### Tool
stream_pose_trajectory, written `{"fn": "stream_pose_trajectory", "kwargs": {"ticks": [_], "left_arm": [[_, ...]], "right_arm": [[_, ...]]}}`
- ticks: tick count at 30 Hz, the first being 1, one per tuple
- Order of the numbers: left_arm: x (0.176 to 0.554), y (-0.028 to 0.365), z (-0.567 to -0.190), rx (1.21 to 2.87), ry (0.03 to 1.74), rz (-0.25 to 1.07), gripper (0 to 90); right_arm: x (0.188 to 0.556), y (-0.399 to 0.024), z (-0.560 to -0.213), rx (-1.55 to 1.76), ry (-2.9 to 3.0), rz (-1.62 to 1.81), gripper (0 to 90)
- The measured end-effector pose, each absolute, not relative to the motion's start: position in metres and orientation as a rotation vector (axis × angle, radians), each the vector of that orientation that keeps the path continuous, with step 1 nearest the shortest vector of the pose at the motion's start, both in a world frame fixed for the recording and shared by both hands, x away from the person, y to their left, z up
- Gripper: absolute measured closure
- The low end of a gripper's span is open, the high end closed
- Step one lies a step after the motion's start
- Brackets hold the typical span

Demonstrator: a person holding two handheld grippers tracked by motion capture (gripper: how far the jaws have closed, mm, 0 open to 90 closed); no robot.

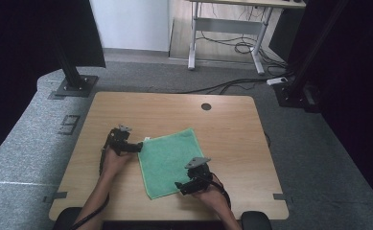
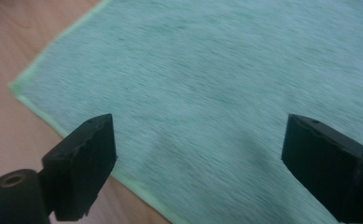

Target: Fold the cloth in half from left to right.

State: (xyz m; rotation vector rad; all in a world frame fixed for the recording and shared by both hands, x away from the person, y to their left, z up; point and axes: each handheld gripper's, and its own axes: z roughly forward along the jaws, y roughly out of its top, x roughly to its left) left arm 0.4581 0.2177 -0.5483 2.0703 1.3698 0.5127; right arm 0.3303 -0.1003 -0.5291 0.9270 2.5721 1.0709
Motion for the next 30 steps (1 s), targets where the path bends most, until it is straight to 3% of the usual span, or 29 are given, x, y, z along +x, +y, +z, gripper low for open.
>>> {"fn": "stream_pose_trajectory", "kwargs": {"ticks": [15,30], "left_arm": [[0.458,0.217,-0.548,2.065,1.372,0.514,1.5],[0.458,0.218,-0.548,2.067,1.372,0.512,1.5]], "right_arm": [[0.318,-0.045,-0.533,0.783,2.710,1.101,17.0],[0.300,-0.003,-0.534,0.571,2.817,1.101,38.9]]}}
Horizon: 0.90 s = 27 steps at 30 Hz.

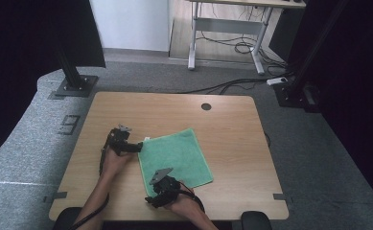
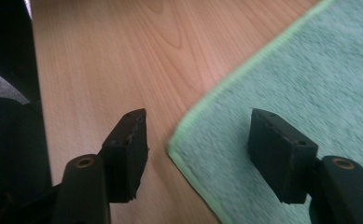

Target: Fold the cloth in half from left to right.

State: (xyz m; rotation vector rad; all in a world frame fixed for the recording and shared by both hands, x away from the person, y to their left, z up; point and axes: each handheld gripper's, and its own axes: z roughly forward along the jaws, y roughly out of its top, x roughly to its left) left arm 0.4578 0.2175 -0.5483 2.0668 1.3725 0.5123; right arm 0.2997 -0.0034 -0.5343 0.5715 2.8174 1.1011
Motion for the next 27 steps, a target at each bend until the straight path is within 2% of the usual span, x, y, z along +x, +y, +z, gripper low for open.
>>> {"fn": "stream_pose_trajectory", "kwargs": {"ticks": [6,11,16,18,19,25,27], "left_arm": [[0.458,0.218,-0.548,2.067,1.373,0.512,1.4],[0.458,0.217,-0.548,2.064,1.375,0.512,1.2],[0.457,0.217,-0.548,2.065,1.372,0.513,1.6],[0.455,0.217,-0.548,2.061,1.345,0.516,5.5],[0.453,0.217,-0.547,2.061,1.308,0.514,12.1],[0.441,0.210,-0.546,2.077,1.150,0.456,67.7],[0.441,0.210,-0.546,2.076,1.132,0.414,81.6]], "right_arm": [[0.296,0.005,-0.536,0.518,2.831,1.061,46.5],[0.295,0.004,-0.535,0.494,2.793,1.020,61.8],[0.294,0.002,-0.534,0.507,2.781,0.999,82.1],[0.295,0.001,-0.534,0.519,2.782,0.997,84.0],[0.295,0.001,-0.533,0.525,2.786,0.997,84.5],[0.298,0.001,-0.533,0.544,2.800,1.003,84.9],[0.298,0.000,-0.533,0.555,2.801,1.015,84.8]]}}
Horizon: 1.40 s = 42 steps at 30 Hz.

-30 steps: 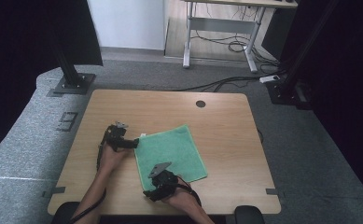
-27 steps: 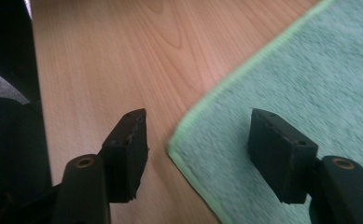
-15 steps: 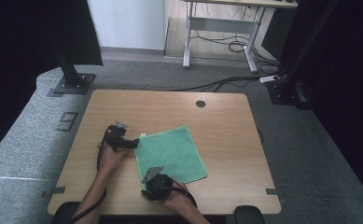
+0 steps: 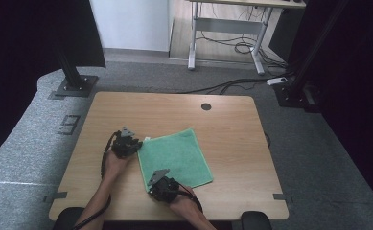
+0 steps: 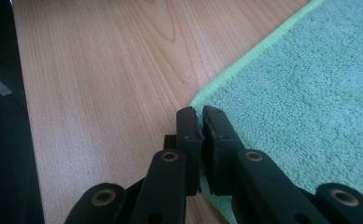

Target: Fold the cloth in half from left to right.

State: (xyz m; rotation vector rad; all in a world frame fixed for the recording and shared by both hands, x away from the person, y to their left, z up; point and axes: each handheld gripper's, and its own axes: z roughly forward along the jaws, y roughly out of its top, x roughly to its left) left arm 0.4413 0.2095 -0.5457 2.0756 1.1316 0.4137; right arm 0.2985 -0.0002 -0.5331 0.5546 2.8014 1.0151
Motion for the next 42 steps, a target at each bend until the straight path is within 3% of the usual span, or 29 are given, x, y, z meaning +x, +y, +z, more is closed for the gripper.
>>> {"fn": "stream_pose_trajectory", "kwargs": {"ticks": [4,17,28,42], "left_arm": [[0.443,0.215,-0.545,2.036,1.177,0.344,87.2],[0.434,0.242,-0.525,1.986,1.235,0.320,87.2],[0.445,0.214,-0.499,1.986,1.168,0.341,86.6],[0.465,0.167,-0.492,2.019,1.111,0.328,86.5]], "right_arm": [[0.299,0.000,-0.533,0.558,2.806,1.026,84.7],[0.295,0.015,-0.516,0.490,2.809,1.110,84.7],[0.299,-0.016,-0.494,0.564,2.728,1.181,84.7],[0.309,-0.069,-0.492,0.713,2.644,1.183,84.7]]}}
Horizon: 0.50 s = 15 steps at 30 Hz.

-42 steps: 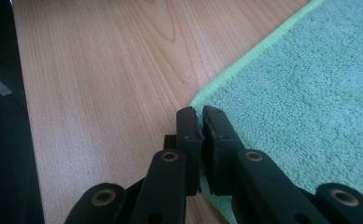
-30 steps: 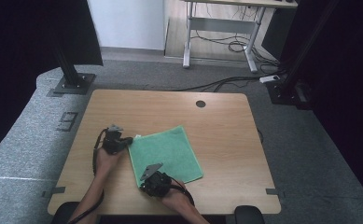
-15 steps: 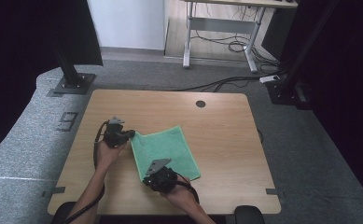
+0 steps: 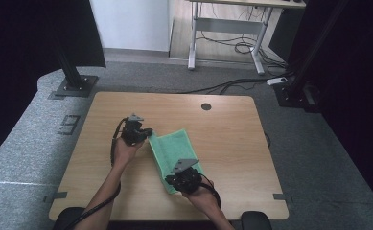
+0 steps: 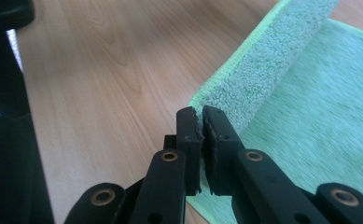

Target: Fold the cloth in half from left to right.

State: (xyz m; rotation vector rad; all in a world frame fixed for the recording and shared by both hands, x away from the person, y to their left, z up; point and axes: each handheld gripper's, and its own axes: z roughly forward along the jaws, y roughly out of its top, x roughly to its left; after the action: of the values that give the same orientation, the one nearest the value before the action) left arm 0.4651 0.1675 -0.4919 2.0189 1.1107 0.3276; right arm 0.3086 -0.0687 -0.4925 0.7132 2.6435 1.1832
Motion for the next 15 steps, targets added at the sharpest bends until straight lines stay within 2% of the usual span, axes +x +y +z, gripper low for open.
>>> {"fn": "stream_pose_trajectory", "kwargs": {"ticks": [15], "left_arm": [[0.480,0.119,-0.491,2.053,1.039,0.347,86.4]], "right_arm": [[0.315,-0.113,-0.496,0.835,2.574,1.186,84.7]]}}
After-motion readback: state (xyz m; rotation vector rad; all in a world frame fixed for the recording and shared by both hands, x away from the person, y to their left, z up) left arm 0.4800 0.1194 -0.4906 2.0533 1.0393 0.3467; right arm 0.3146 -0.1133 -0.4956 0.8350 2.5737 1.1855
